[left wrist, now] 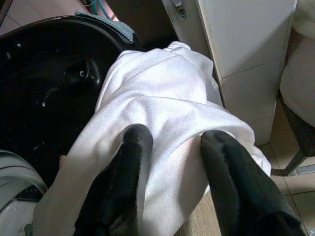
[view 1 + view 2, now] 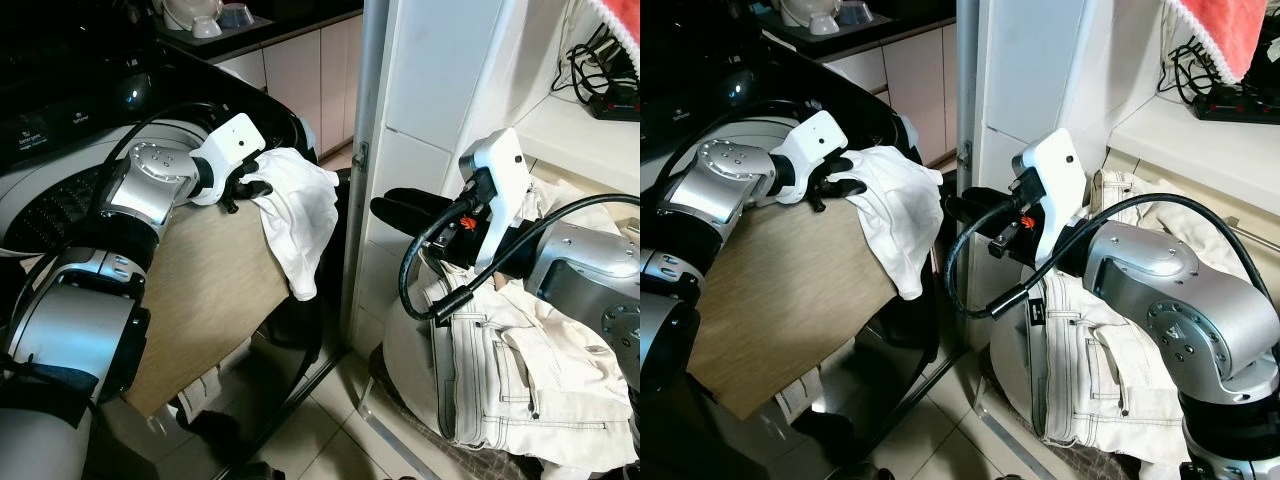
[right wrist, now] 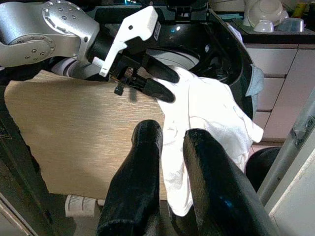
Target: Clothes washing
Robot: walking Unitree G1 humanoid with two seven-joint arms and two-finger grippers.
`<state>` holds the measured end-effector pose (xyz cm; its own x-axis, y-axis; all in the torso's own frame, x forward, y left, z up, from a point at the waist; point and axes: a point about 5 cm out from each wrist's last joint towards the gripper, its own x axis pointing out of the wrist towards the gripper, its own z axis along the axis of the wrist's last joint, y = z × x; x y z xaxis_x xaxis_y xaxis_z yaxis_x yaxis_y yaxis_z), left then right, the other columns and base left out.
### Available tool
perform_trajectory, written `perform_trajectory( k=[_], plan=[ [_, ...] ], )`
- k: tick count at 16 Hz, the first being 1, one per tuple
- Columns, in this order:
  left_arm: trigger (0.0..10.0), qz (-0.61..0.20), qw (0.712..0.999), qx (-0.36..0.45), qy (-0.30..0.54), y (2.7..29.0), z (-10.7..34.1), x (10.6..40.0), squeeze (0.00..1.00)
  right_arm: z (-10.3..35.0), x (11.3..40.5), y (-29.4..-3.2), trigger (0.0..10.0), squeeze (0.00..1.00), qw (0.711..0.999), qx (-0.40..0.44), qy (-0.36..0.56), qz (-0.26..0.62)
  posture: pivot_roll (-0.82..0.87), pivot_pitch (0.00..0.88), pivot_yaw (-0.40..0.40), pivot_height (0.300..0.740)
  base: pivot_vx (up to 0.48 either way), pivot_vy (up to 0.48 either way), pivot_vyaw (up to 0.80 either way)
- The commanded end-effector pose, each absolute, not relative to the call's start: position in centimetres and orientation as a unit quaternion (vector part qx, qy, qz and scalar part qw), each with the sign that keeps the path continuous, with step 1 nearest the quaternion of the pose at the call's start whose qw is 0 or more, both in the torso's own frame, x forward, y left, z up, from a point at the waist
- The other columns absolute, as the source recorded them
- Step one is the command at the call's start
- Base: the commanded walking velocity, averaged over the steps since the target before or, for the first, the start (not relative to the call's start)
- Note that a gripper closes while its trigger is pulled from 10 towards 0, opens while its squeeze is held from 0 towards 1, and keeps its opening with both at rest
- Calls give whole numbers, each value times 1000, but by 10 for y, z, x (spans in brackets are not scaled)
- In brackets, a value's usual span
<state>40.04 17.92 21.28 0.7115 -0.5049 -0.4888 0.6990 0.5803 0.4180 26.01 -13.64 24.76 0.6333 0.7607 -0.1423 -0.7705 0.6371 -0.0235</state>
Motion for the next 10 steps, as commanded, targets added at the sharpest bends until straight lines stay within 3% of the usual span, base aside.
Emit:
perform_trajectory(
  k=[1,10],
  plan=[
    [0,-342,872,304,176,182,207,399,0,247,257,-136,10000,0,900,-54,61,428,-104,0,70,740,0,0,0],
    [0,-317,883,300,174,187,209,401,0,246,258,-136,10000,0,899,-61,63,429,-103,0,69,740,0,0,0]
  ],
)
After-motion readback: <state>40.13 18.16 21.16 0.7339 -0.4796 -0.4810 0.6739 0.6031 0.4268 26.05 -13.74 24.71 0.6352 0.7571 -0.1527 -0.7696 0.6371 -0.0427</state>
